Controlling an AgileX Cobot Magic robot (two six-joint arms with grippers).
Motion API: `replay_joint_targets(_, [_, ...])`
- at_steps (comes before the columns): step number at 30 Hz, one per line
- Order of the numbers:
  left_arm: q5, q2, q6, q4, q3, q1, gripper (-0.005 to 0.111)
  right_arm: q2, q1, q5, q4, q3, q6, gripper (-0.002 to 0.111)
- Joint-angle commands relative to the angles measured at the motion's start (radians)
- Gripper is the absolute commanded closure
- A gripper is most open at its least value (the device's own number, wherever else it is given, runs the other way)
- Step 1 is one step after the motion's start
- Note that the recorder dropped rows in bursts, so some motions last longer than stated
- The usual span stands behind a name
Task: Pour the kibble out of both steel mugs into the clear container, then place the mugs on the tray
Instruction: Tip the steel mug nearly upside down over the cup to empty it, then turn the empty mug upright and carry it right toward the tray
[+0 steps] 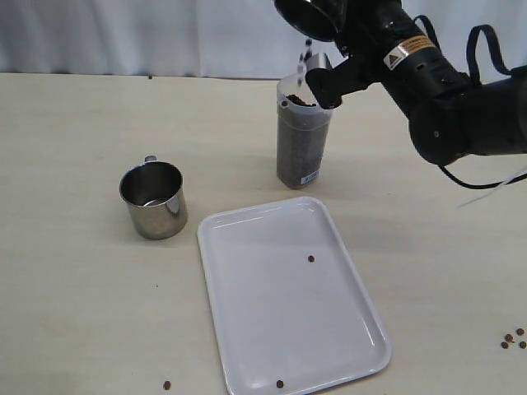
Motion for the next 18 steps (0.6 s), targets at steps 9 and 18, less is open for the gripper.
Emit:
replay_joint_targets(9, [-0.004,-0.002,-0.005,-0.001,0.003,-0.001,0.107,-0.006,-0.004,0.002,0.095,-0.01,0.001,0.104])
replay_joint_targets(18, [-0.004,-0.002,-0.005,-0.001,0.003,-0.001,0.107,-0.055,-0.004,0.05,0.416,-0.01,0.085,0.104])
